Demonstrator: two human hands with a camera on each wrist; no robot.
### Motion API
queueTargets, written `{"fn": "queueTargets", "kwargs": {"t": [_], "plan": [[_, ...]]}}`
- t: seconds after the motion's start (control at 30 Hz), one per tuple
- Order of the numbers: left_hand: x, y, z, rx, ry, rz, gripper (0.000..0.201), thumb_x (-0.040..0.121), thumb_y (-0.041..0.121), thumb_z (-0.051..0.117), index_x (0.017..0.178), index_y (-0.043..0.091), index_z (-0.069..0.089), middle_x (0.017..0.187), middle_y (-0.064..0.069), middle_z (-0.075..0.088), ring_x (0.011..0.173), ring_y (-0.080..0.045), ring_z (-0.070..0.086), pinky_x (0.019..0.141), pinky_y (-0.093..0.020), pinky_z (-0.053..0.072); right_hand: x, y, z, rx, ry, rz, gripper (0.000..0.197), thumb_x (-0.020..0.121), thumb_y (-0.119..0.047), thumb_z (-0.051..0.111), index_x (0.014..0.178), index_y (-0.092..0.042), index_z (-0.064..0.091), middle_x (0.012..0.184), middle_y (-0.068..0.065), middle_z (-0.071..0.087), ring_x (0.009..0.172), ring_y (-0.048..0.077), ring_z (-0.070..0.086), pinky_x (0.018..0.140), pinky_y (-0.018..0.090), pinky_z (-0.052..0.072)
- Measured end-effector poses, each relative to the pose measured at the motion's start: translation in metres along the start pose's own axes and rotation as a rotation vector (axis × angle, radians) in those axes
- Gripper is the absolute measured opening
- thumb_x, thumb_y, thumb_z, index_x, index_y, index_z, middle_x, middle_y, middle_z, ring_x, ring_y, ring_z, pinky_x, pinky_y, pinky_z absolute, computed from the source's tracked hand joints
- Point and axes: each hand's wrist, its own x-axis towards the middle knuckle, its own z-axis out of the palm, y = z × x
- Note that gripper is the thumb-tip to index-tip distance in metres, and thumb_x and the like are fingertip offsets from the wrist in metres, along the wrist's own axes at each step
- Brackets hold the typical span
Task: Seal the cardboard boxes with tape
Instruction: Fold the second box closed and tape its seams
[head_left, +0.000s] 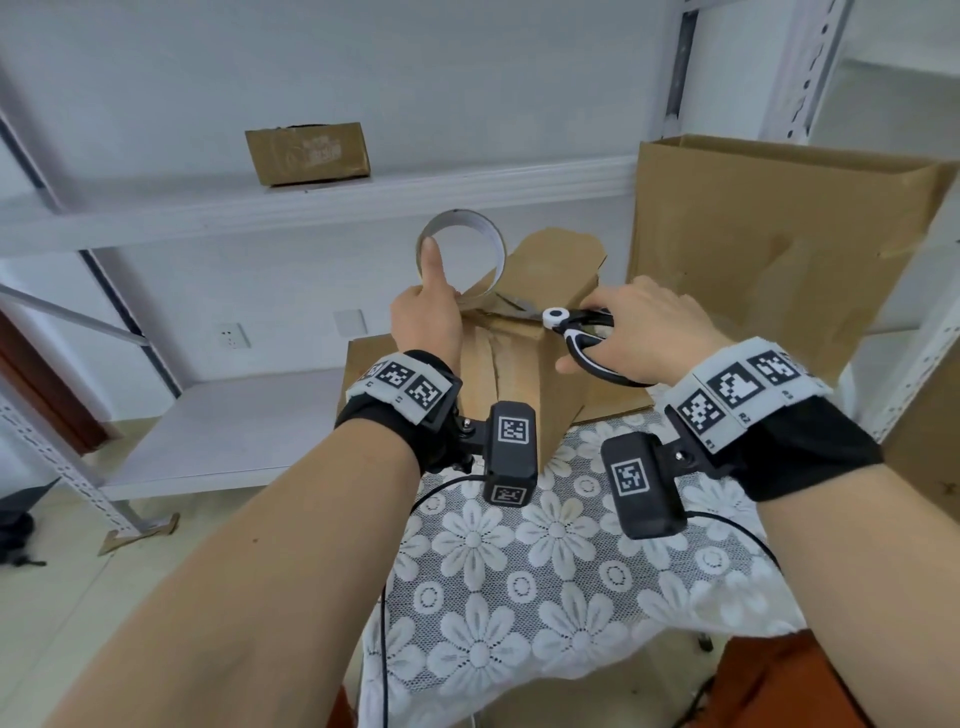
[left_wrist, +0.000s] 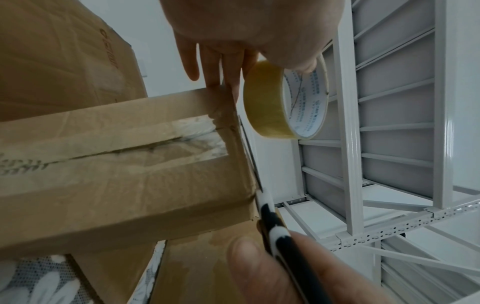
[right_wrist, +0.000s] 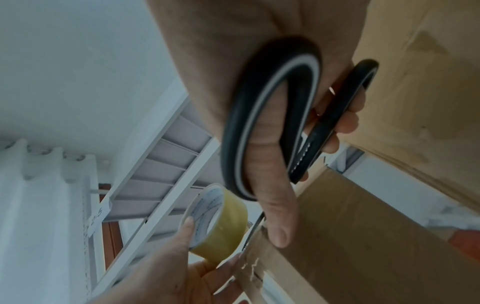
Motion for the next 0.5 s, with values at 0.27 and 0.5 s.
{"fn": "queueTargets", "kwargs": {"t": [0.27, 0.5], "plan": [[-0.003, -0.009, 0.002, -0.060, 0.008, -0.044, 0.060, 0.095, 0.066, 0.037, 0.069, 0.015, 0.057, 0.077, 0.000, 0.060, 0.083, -0.022, 0.061, 0.084, -0.037, 0.049, 0.006, 0.005, 0.016, -0.091, 0.111, 0.078, 0.074, 0.073, -0.073, 0.059, 0.133, -0.034, 0.045, 0.124, 0.013, 0.045, 0.118, 0.033, 0.040, 0.096, 0.042, 0.030], [-0.005, -0.012, 0.001, -0.151, 0.002, -0.046, 0.062, 0.096, 0.064, 0.037, 0.063, 0.014, 0.053, 0.071, -0.002, 0.059, 0.082, -0.027, 0.063, 0.094, -0.047, 0.051, 0.009, 0.009, 0.025, -0.011, 0.047, 0.140, 0.075, 0.074, -0.078, 0.050, 0.129, -0.027, 0.046, 0.122, 0.013, 0.045, 0.116, 0.034, 0.043, 0.095, 0.047, 0.032]]}}
